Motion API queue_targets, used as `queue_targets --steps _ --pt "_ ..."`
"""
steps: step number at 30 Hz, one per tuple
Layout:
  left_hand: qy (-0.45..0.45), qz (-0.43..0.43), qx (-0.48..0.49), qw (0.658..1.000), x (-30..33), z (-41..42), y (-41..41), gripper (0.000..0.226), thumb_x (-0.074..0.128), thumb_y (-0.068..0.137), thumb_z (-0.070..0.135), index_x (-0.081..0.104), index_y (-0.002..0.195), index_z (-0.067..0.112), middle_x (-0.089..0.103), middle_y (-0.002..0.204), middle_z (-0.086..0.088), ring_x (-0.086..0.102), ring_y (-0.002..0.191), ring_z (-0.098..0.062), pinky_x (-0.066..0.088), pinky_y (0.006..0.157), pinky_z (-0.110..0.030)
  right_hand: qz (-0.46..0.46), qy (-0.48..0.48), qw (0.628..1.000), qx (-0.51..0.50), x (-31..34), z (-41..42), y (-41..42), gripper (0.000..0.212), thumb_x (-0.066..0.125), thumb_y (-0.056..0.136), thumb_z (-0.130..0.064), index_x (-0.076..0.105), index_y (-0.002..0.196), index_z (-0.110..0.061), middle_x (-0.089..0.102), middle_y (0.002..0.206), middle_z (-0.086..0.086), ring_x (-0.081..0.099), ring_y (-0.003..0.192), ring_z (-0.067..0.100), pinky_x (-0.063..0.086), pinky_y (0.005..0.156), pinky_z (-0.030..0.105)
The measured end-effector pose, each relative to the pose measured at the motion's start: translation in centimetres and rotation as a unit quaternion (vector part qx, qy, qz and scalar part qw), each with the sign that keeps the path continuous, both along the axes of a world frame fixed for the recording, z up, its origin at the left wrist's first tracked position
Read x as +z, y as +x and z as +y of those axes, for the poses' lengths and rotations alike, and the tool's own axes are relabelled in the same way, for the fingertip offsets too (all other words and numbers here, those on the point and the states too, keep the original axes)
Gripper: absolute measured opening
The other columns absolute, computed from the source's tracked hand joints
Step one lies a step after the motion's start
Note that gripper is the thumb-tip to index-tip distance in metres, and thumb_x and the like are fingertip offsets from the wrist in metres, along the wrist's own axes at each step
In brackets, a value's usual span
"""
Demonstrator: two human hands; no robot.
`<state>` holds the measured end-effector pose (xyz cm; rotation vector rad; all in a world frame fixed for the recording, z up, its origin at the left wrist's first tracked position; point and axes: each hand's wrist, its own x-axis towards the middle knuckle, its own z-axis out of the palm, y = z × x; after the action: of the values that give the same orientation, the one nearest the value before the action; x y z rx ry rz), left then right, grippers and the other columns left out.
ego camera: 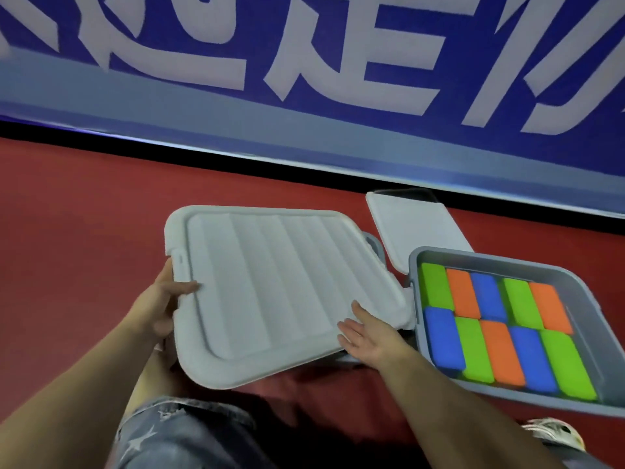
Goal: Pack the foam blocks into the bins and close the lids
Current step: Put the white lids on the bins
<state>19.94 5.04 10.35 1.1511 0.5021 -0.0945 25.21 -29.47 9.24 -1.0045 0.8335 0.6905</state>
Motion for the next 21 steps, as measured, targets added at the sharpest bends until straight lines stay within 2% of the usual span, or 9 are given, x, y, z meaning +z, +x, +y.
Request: queue_targets --steps 2,4,6,8,10,12,14,18,21 --pt "0.006 0.005 -0.042 0.999 -0.1 -0.3 0.0 0.071 0.059 0.074 -0.006 0.052 0.131 0.037 0.063 0.128 -0.006 0.061 0.114 -0.033 0.054 0.086 -0.047 0.035 -0.089 0.995 0.004 -1.4 0.3 -0.4 0.027 0.065 0.088 -0.013 0.054 0.111 -0.005 0.053 0.092 0.008 0.058 0.084 0.019 0.049 0.071 0.028" --pt "0.031 0.026 -0.045 0.998 -0.7 -0.2 0.7 0.066 0.053 0.081 -0.007 0.053 0.13 0.037 0.065 0.123 -0.007 0.064 0.11 -0.032 0.052 0.089 -0.049 0.059 -0.163 0.985 -0.024 -3.0 0.5 -0.9 0.03 0.065 0.086 -0.009 0.056 0.114 -0.005 0.048 0.079 0.004 0.046 0.064 0.014 0.041 0.056 0.025" --pt "0.111 0.09 -0.005 0.99 -1.2 0.3 1.9 0.059 0.055 0.082 -0.005 0.056 0.127 0.033 0.061 0.114 -0.022 0.067 0.087 -0.028 0.047 0.094 -0.057 0.077 -0.181 0.98 -0.019 -4.1 0.8 -1.6 0.04 0.067 0.085 -0.012 0.052 0.123 -0.01 0.051 0.088 0.002 0.045 0.065 0.012 0.039 0.053 0.025" --pt "0.239 0.179 0.039 0.953 -2.2 0.7 2.9 0.05 0.058 0.082 0.001 0.057 0.123 0.03 0.058 0.114 -0.027 0.057 0.069 -0.022 0.049 0.086 -0.055 0.121 -0.153 0.981 0.009 -4.9 1.1 -2.3 0.048 0.072 0.082 -0.023 0.051 0.124 -0.012 0.056 0.109 0.004 0.053 0.078 0.014 0.043 0.058 0.028" --pt "0.285 0.196 0.053 0.937 -3.7 0.6 3.8 0.049 0.057 0.085 -0.001 0.053 0.122 0.03 0.062 0.111 -0.016 0.058 0.081 -0.027 0.051 0.072 -0.04 0.141 -0.106 0.984 0.032 -5.8 1.4 -2.3 0.048 0.074 0.08 -0.028 0.053 0.119 -0.01 0.057 0.116 0.01 0.057 0.093 0.021 0.048 0.072 0.032" --pt "0.315 0.178 0.049 0.931 -5.0 0.6 4.9 0.049 0.054 0.085 -0.005 0.052 0.121 0.028 0.062 0.107 -0.009 0.059 0.097 -0.031 0.049 0.079 -0.036 0.142 -0.072 0.986 0.038 -6.3 1.9 -1.6 0.041 0.072 0.082 -0.026 0.055 0.115 -0.01 0.06 0.106 0.012 0.057 0.099 0.023 0.047 0.083 0.034" --pt "0.359 0.191 0.019 0.913 -6.3 0.9 6.5 0.05 0.056 0.087 0.001 0.051 0.129 0.026 0.061 0.11 -0.007 0.057 0.101 -0.029 0.047 0.088 -0.035 0.146 -0.07 0.986 0.036 -7.1 2.4 -0.9 0.035 0.07 0.085 -0.024 0.056 0.113 -0.009 0.061 0.097 0.012 0.058 0.099 0.024 0.047 0.086 0.034" --pt "0.385 0.224 -0.062 0.893 -9.4 1.6 9.2 0.066 0.055 0.091 0.015 0.028 0.149 0.033 0.045 0.143 0.001 0.045 0.129 -0.027 0.036 0.109 -0.038 0.17 -0.084 0.981 0.031 -9.1 3.2 -0.2 0.032 0.067 0.087 -0.027 0.055 0.105 -0.003 0.061 0.098 0.013 0.06 0.099 0.024 0.051 0.07 0.032" --pt "0.416 0.234 -0.133 0.868 -10.8 1.1 10.0 0.069 0.056 0.09 0.022 0.023 0.151 0.022 0.042 0.146 -0.003 0.043 0.13 -0.033 0.036 0.107 -0.043 0.173 -0.076 0.981 0.048 -10.1 4.9 -0.3 0.029 0.059 0.092 -0.019 0.056 0.115 -0.001 0.063 0.097 0.012 0.062 0.086 0.019 0.051 0.054 0.027"
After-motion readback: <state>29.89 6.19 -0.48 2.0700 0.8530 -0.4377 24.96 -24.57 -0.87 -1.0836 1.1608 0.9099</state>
